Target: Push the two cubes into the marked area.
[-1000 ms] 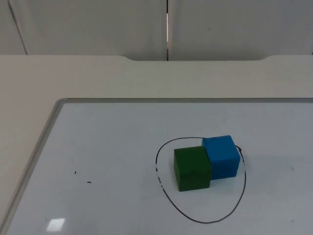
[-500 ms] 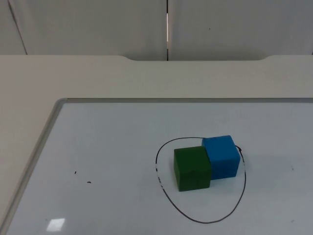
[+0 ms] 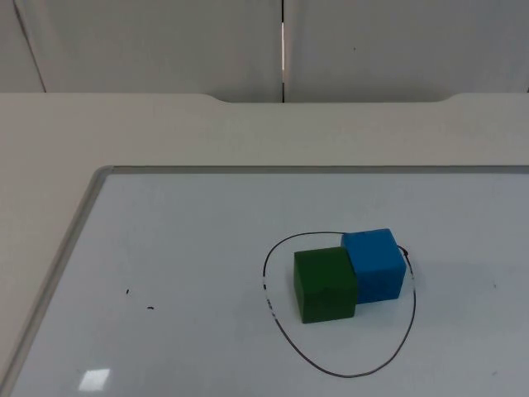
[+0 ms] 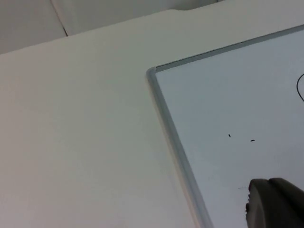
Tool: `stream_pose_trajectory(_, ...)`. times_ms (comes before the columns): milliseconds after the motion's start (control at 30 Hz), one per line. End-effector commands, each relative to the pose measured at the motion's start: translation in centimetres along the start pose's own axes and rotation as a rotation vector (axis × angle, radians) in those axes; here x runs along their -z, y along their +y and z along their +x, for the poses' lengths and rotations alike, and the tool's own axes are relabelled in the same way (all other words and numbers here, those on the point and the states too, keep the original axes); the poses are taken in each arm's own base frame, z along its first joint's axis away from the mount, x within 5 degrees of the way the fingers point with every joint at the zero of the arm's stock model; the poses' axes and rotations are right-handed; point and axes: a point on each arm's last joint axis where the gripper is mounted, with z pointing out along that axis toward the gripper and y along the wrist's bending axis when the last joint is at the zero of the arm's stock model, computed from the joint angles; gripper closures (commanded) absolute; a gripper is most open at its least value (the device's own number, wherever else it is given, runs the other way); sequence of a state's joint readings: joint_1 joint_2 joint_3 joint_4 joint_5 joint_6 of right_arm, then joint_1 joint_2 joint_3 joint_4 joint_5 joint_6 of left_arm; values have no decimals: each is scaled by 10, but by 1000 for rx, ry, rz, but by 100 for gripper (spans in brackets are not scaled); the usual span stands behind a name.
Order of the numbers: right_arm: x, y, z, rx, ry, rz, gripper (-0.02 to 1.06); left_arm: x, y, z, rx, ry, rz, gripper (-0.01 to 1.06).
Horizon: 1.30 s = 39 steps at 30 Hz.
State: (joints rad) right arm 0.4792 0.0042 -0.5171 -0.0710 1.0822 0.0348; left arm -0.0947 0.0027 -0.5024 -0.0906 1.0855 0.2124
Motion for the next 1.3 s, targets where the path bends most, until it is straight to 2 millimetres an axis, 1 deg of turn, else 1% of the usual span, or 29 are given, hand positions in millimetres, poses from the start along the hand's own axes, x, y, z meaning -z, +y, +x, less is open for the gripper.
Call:
stream_pose_trajectory(0, 0, 0, 1, -3, -5, 2, 105, -1, 0, 1, 10, 1, -20, 105)
stream_pose_trajectory(300, 0, 1, 1, -16, -4, 26, 105, -1, 0, 0, 37, 8, -75, 105)
stream_pose_trajectory(433, 0, 1, 1, -61, -2, 114, 105, -1, 0, 0, 37, 8, -75, 105)
stream_pose_trajectory(733, 1, 3, 1, -128, 2, 243, 105, -1, 0, 0, 37, 8, -75, 105)
stream_pose_trajectory(1167, 1, 4, 1, -198, 7, 378, 105, -1, 0, 0, 37, 8, -75, 105)
stream_pose_trajectory(1267, 1, 4, 1, -201, 7, 383, 105, -1, 0, 0, 37, 8, -75, 105)
